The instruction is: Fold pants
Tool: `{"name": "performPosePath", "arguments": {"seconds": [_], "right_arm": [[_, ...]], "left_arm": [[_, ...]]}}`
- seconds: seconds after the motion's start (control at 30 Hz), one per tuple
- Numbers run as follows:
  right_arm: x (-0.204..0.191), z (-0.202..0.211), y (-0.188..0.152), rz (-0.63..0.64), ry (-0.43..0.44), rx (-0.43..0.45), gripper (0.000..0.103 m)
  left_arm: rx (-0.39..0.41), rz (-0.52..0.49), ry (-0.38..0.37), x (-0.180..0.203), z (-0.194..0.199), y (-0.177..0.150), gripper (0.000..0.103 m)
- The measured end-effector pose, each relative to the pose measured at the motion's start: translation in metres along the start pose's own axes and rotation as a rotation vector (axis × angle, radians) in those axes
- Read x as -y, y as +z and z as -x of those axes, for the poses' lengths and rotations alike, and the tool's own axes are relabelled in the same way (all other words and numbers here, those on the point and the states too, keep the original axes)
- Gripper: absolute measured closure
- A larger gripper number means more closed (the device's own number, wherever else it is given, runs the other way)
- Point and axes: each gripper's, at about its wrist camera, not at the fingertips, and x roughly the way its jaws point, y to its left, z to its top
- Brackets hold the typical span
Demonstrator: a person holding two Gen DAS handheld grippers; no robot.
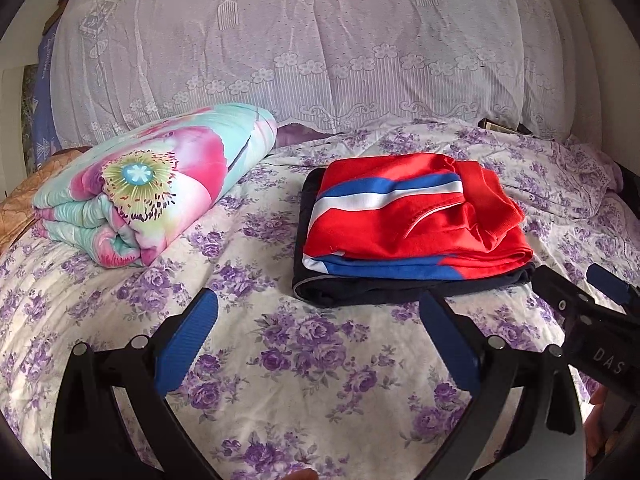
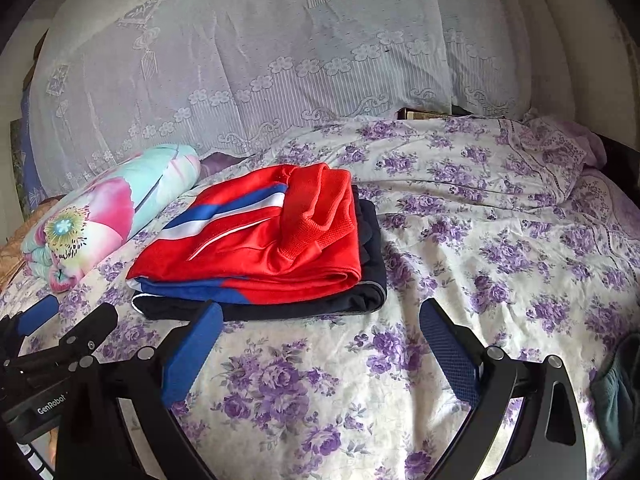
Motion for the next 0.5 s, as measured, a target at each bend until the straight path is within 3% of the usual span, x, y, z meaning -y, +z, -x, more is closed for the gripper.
{"name": "performPosePath", "arguments": {"seconds": [0.5], "right_arm": [[0.001,-0.004,-0.002,-0.009,0.005,-0.026,0.004]], "left_arm": [[0.027,-0.076,0.027,0.016,0.007,-0.004,0.005]]}}
